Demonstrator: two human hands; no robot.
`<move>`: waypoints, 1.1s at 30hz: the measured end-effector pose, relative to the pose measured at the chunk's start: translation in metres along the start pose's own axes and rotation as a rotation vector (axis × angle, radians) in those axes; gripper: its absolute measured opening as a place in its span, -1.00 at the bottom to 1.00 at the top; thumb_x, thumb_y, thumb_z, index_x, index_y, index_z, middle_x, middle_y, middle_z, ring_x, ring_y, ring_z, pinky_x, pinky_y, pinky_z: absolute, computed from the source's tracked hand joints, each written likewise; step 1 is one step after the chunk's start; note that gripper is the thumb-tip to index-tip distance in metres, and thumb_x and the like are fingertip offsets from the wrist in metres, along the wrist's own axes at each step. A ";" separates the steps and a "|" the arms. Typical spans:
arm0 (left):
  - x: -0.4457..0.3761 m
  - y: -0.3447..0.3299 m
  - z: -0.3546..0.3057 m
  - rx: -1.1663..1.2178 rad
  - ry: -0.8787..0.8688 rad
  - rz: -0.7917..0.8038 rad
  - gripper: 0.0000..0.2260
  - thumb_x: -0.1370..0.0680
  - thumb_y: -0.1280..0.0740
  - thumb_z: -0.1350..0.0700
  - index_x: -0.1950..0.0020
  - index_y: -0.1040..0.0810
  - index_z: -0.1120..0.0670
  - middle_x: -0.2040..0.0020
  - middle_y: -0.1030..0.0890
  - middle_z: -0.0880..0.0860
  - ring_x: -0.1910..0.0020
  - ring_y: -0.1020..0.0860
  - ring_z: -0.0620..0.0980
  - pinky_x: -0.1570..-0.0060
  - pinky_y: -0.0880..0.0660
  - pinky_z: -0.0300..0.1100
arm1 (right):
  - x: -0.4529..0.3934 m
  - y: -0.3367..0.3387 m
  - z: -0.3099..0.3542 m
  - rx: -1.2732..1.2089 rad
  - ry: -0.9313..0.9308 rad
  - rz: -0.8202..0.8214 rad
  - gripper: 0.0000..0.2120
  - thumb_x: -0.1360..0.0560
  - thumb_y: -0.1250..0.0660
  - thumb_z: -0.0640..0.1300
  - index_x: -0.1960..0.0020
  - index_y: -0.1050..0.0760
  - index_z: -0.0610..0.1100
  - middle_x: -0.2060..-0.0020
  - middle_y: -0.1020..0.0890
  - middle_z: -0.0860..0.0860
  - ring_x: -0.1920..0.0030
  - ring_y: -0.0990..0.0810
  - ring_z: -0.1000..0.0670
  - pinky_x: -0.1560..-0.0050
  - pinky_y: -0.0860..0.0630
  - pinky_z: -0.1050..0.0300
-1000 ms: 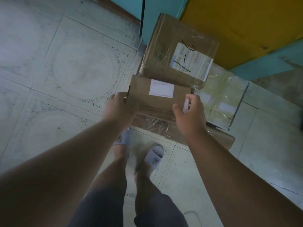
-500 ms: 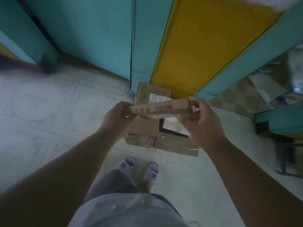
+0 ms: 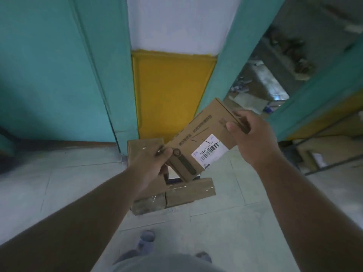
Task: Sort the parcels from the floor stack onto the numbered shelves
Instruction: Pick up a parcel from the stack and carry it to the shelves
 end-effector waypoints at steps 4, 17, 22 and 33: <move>-0.004 -0.072 -0.043 0.024 -0.077 0.097 -0.84 -0.63 -0.33 0.15 -0.16 -0.59 -0.06 0.11 -0.66 0.09 0.28 -0.55 0.00 0.03 -0.60 0.11 | 0.019 0.074 -0.049 -0.049 -0.098 -0.230 -0.71 -0.58 -0.32 0.00 -0.30 -0.52 0.04 0.04 -0.59 0.16 0.10 -0.55 0.15 0.27 -0.30 0.47; 0.022 -0.469 -0.181 0.207 -0.249 0.339 -0.66 -0.59 -0.33 0.33 -0.15 -0.55 -0.13 -0.13 -0.68 0.03 -0.06 -0.65 0.08 0.01 -0.53 -0.02 | 0.107 0.334 -0.331 -0.484 -0.361 -0.699 -0.89 -0.55 -0.37 -0.16 -0.05 -0.53 -0.16 0.13 -0.69 -0.07 0.16 -0.70 -0.05 0.27 -0.60 0.17; 0.024 -0.588 -0.219 0.070 -0.352 0.484 -0.41 -0.61 -0.30 0.33 -0.47 -0.36 -0.26 -0.12 -0.69 -0.03 0.00 -0.69 -0.01 0.16 -0.54 -0.08 | 0.117 0.419 -0.420 -0.330 -0.509 -0.668 -0.87 -0.54 -0.41 -0.07 -0.03 -0.50 -0.06 0.17 -0.63 0.09 0.23 -0.60 0.12 0.45 -0.38 0.37; -0.041 -0.878 -0.284 0.010 -0.410 0.566 -0.75 -0.54 -0.45 0.14 -0.04 -0.58 -0.22 -0.01 -0.69 -0.14 -0.01 -0.68 0.00 -0.07 -0.63 0.15 | 0.099 0.561 -0.613 -0.098 -0.672 -0.760 -0.92 -0.59 -0.32 -0.03 -0.07 -0.52 0.03 0.17 -0.57 0.21 0.18 -0.50 0.26 0.33 -0.31 0.34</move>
Point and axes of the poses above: each hand's wrist, its own x-axis away from the middle knuckle, its own y-axis out of the back of the hand, z = x × y, the point moved 4 cm from there along -x, towards the middle knuckle
